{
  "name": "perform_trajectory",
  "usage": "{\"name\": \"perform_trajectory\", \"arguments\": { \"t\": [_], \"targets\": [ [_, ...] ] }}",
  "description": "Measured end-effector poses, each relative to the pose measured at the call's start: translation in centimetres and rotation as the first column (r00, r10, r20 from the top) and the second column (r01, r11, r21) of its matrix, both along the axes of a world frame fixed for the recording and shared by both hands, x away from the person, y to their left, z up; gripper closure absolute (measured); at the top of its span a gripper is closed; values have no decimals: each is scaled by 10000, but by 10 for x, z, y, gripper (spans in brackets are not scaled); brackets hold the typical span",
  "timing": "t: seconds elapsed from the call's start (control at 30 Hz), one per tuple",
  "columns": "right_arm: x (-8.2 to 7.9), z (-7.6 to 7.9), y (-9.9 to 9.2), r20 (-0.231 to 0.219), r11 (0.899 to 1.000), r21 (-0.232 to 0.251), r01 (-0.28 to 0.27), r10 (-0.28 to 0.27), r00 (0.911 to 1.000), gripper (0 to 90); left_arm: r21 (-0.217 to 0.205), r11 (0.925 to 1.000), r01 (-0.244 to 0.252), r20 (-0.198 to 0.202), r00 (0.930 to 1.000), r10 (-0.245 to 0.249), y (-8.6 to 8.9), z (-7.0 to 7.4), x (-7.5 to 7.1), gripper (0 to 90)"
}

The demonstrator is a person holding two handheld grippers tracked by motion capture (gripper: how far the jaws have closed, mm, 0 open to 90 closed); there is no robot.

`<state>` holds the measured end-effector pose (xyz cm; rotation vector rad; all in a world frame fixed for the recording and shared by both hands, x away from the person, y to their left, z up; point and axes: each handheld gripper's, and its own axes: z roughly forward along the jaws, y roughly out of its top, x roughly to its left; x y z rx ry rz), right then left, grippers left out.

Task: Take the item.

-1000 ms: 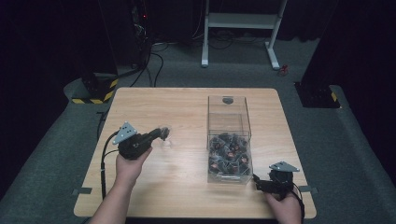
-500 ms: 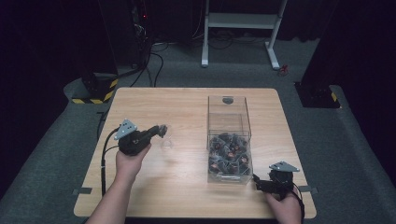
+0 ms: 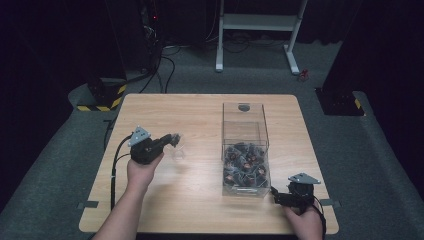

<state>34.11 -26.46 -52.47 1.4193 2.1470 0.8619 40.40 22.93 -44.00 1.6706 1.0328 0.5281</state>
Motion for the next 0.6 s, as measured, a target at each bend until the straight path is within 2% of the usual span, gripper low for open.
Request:
{"name": "perform_trajectory", "arguments": {
  "t": [0.27,0.37,0.47,0.53,0.6],
  "targets": [
    [0,0,0,1,10000,2,0,0,10000,80,467,9989,-84,-155,9998,91,-4,-6,4,899],
    [0,0,0,1,10000,1,1,-1,10000,80,485,9987,-153,-247,9996,165,-5,-7,5,897],
    [0,0,0,-1,10000,1,2,-2,10000,80,251,9994,-236,-320,9992,244,-4,-7,6,802],
    [0,0,0,0,10000,2,1,-1,10000,80,207,9994,-267,-287,9992,272,-4,-7,6,781],
    [0,0,0,1,10000,1,0,0,10000,79,28,9997,-228,-322,9992,229,-3,-6,7,692]
  ]
}}
